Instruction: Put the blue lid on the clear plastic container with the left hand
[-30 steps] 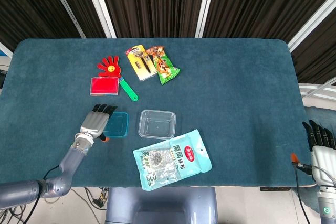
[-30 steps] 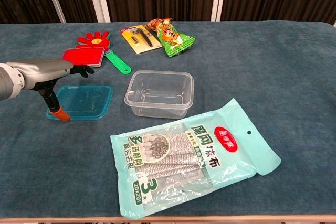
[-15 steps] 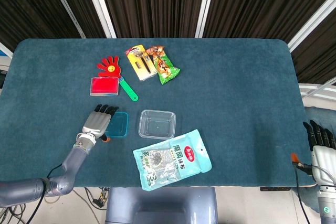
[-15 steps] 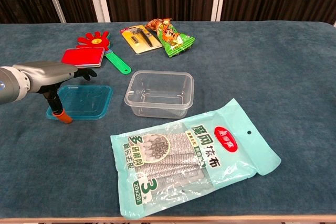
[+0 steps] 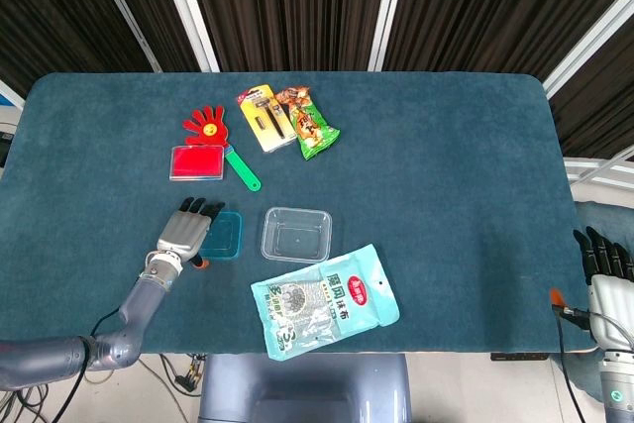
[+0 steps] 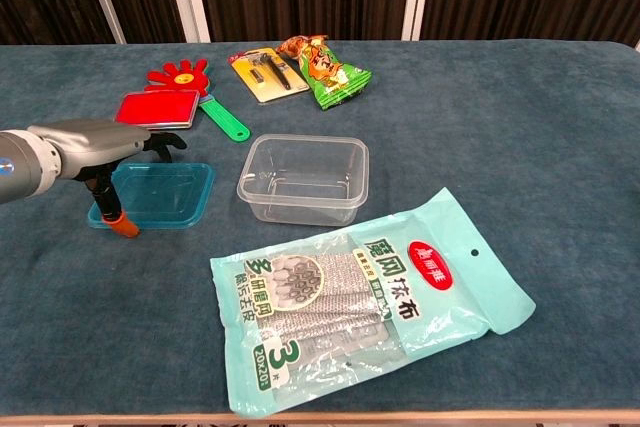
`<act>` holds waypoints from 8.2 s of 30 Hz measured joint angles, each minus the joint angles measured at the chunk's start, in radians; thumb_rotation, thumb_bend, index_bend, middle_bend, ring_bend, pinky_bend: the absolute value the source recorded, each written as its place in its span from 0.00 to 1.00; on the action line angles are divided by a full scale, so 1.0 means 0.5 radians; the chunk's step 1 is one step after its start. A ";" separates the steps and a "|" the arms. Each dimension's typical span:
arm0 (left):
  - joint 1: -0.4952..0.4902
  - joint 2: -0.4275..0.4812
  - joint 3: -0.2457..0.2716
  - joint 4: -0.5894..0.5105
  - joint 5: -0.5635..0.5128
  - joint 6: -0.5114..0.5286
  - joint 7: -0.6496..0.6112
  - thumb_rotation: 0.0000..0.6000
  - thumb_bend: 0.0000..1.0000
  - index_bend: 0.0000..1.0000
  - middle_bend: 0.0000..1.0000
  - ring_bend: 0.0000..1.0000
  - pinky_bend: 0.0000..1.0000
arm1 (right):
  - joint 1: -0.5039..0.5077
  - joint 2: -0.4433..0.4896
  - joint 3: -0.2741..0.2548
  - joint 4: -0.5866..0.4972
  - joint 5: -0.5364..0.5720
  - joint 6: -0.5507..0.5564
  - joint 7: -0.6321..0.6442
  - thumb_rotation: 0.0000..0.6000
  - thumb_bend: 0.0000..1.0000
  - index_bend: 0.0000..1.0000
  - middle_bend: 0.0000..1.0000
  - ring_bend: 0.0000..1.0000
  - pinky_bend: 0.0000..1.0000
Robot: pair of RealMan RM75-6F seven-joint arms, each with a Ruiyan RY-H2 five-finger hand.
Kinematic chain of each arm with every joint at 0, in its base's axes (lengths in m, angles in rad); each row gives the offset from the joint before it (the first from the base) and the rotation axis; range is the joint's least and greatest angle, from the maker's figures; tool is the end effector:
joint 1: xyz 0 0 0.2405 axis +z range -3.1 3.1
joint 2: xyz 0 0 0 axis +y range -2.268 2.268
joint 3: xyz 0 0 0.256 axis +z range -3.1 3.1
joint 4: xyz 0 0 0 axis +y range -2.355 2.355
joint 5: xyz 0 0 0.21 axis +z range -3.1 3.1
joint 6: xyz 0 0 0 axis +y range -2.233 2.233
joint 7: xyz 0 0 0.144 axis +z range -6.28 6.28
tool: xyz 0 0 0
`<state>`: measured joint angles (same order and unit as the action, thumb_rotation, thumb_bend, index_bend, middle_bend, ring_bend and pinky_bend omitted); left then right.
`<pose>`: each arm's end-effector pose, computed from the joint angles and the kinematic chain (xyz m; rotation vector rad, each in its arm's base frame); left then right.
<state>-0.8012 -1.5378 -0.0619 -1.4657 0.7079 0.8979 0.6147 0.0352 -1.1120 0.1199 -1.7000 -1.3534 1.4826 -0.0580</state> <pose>-0.2003 0.3374 -0.0311 -1.8753 -1.0229 -0.4870 -0.3167 -0.1772 0.1697 1.1975 -0.9682 0.8581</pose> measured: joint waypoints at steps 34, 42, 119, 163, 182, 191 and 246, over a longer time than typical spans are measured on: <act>-0.015 -0.062 -0.001 0.116 0.012 -0.011 -0.041 1.00 0.08 0.05 0.21 0.00 0.00 | -0.003 0.002 0.010 -0.016 0.033 -0.002 -0.020 1.00 0.35 0.00 0.00 0.00 0.00; 0.011 -0.079 -0.008 0.134 0.083 0.026 -0.095 1.00 0.13 0.07 0.32 0.00 0.00 | -0.001 0.009 0.007 -0.021 0.029 -0.009 -0.012 1.00 0.35 0.00 0.00 0.00 0.00; -0.913 -0.097 -0.321 -0.514 -1.027 0.357 0.489 1.00 0.14 0.08 0.31 0.00 0.00 | -0.016 -0.005 0.014 -0.015 0.037 0.023 -0.047 1.00 0.35 0.00 0.00 0.00 0.00; -0.934 -0.332 -0.298 -0.354 -0.969 0.463 0.611 1.00 0.14 0.09 0.29 0.00 0.00 | -0.019 0.001 0.016 -0.020 0.040 0.021 -0.029 1.00 0.35 0.00 0.00 0.00 0.00; -0.912 -0.366 -0.310 -0.345 -0.945 0.499 0.654 1.00 0.14 0.09 0.28 0.00 0.00 | -0.019 0.004 0.019 -0.022 0.042 0.020 -0.026 1.00 0.35 0.00 0.00 0.00 0.00; -0.897 -0.372 -0.316 -0.338 -0.944 0.515 0.679 1.00 0.13 0.09 0.25 0.00 0.00 | -0.019 0.004 0.021 -0.026 0.050 0.021 -0.033 1.00 0.35 0.00 0.00 0.00 0.00; -0.841 -0.359 -0.316 -0.384 -0.890 0.494 0.767 1.00 0.09 0.04 0.01 0.00 0.00 | -0.026 0.001 0.018 -0.028 0.057 0.020 -0.035 1.00 0.35 0.00 0.00 0.00 0.00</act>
<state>-1.2216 -1.7171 -0.2198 -1.6578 0.2627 1.1447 0.9982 0.0221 -1.1117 0.1288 -1.7139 -1.3249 1.4927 -0.0754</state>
